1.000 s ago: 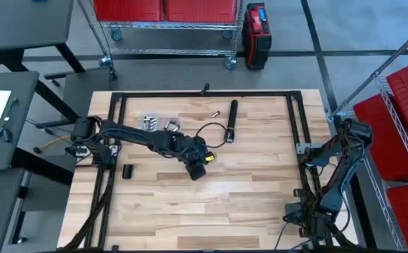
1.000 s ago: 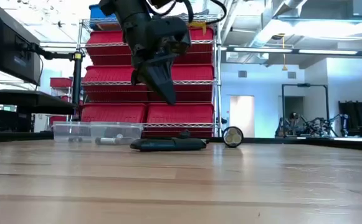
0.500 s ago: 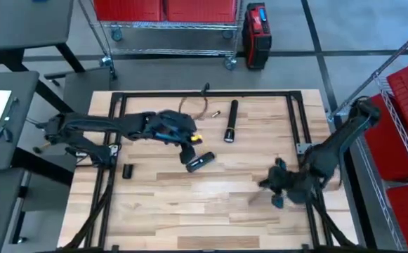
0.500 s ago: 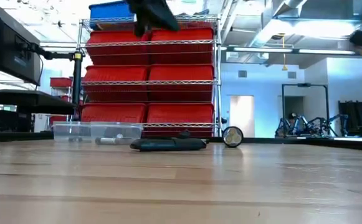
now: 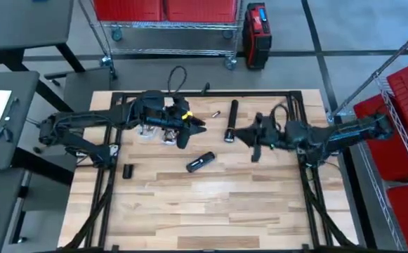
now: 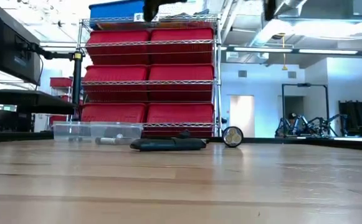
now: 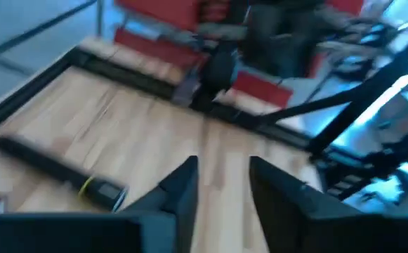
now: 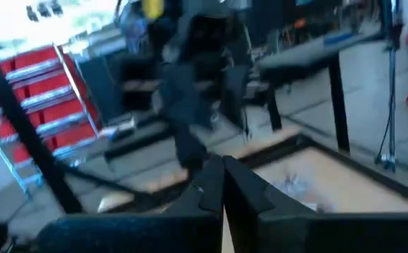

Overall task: Insert battery
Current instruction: Insert the silver battery into the remote control battery compartment

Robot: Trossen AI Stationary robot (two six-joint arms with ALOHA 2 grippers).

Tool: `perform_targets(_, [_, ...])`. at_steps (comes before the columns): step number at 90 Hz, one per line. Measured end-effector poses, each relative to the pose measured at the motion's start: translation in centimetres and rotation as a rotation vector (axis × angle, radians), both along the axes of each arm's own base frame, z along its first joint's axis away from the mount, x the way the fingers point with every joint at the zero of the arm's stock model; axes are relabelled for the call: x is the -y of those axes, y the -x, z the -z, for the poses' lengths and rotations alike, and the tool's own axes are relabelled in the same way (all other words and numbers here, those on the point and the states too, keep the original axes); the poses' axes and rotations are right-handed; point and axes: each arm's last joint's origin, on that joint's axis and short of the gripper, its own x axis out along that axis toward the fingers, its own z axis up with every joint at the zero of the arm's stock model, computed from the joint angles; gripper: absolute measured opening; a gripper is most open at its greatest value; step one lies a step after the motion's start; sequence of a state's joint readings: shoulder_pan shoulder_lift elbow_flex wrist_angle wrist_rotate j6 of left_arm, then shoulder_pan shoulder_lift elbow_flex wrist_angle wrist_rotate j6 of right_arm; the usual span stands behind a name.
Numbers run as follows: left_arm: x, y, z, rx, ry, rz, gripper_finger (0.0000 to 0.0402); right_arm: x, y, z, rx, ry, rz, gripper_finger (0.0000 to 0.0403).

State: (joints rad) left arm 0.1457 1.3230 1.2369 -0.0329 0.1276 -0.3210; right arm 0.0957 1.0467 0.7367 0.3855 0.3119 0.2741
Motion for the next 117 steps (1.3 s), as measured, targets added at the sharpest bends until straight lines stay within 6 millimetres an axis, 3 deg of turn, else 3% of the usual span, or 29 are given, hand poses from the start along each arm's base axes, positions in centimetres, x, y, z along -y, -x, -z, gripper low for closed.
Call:
perform_targets(12, [-0.2,0.1,-0.3,0.022,-0.034,-0.006,0.0145,1.1,-1.0,0.0,-0.058,0.007,-0.013,0.0003])
perform_targets(36, [-0.2,0.9,1.3,-0.170,0.006,-0.010,0.0144,1.2,-1.3,1.4,-0.200,-0.004,-0.022,0.0001])
perform_targets(49, [0.5,2.5,1.6,-0.288,0.079,-0.012,0.0144,1.1,-0.7,2.1,-0.290,-0.062,-0.073,0.0001])
perform_targets(60, [2.5,4.2,2.3,-0.448,0.143,0.029,0.0144,1.0,0.1,3.0,-0.407,-0.125,-0.087,0.0010])
perform_targets(81, [9.3,6.4,6.0,-0.936,0.352,0.081,0.0144,0.8,1.4,5.0,-0.642,-0.271,-0.135,0.0076])
perform_targets(97, [13.9,6.8,7.4,-1.029,0.385,0.048,0.0144,0.8,1.8,5.5,-0.712,-0.249,-0.138,0.0109])
perform_targets(107, [14.6,6.7,8.1,-1.050,0.405,-0.059,0.0144,0.9,1.8,5.5,-0.714,-0.219,-0.144,0.0127])
perform_targets(117, [13.3,6.6,7.9,-1.021,0.432,-0.177,0.0144,1.1,1.8,5.5,-0.712,-0.227,-0.147,0.0146])
